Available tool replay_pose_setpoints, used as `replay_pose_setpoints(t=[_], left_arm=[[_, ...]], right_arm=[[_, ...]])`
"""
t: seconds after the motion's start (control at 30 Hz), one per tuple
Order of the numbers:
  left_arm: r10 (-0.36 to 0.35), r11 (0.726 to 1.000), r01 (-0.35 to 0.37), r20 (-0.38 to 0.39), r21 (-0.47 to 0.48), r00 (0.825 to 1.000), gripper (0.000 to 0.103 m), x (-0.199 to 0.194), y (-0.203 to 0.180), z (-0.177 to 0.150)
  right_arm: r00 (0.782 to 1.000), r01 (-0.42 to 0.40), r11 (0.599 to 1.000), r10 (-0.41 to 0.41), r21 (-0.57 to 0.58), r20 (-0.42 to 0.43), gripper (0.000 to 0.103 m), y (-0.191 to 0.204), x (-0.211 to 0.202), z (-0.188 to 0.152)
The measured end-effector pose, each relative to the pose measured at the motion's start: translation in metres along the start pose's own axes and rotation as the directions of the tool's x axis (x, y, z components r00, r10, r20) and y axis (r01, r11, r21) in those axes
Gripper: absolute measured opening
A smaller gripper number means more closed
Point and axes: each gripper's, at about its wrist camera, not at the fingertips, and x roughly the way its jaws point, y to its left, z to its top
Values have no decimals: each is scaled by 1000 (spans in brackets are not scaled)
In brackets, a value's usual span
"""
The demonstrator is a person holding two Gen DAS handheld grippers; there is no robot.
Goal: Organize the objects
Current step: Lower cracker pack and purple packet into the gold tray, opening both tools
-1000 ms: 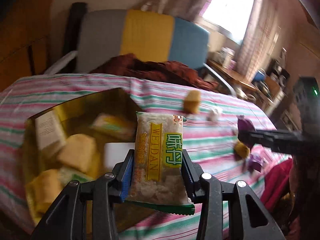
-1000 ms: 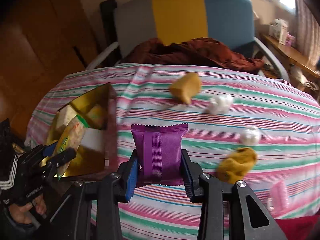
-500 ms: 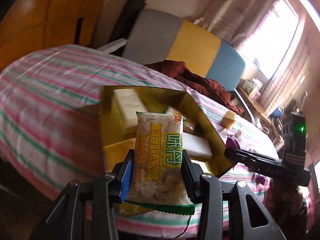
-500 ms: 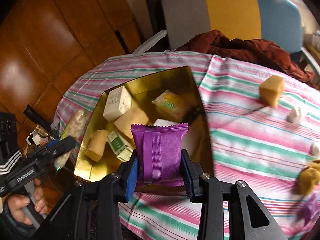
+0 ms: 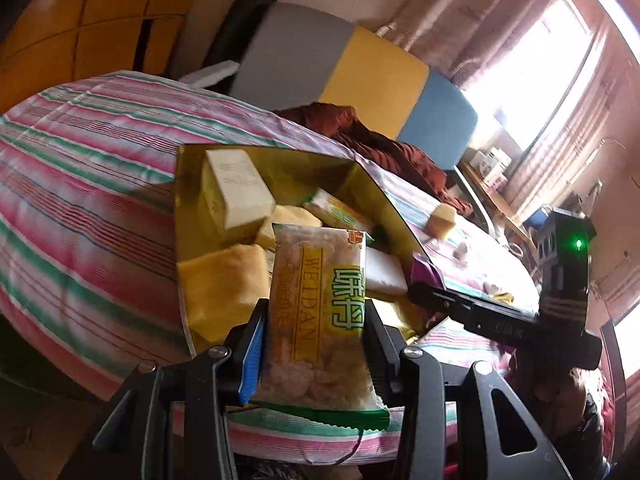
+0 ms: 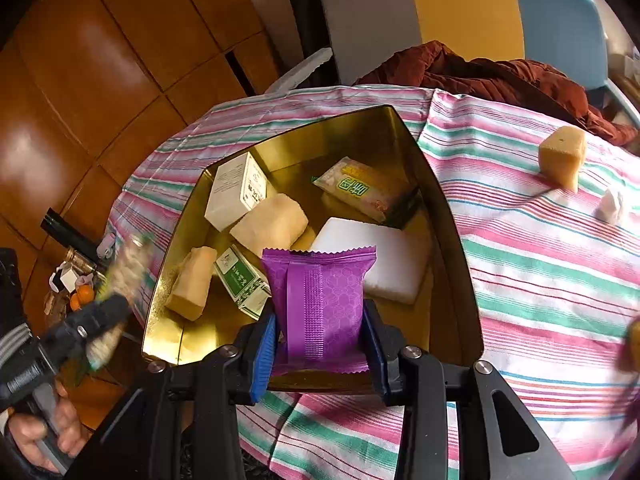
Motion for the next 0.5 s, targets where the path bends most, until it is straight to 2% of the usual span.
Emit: replay_pose_setpoints(t=[0.17, 0.33, 0.5], left_arm=[[39, 999, -39, -39, 7, 998, 44, 13, 4, -6], [29, 999, -28, -31, 18, 999, 44, 16, 3, -2], [40, 999, -39, -28, 25, 999, 44, 21, -1, 3]], right_arm=[[1000, 11, 1000, -11, 7, 4, 40, -2, 0, 0], [999, 39, 999, -39, 2, 21, 40, -4, -2, 3], [999, 42, 999, -42, 0, 1, 42, -6, 4, 3]])
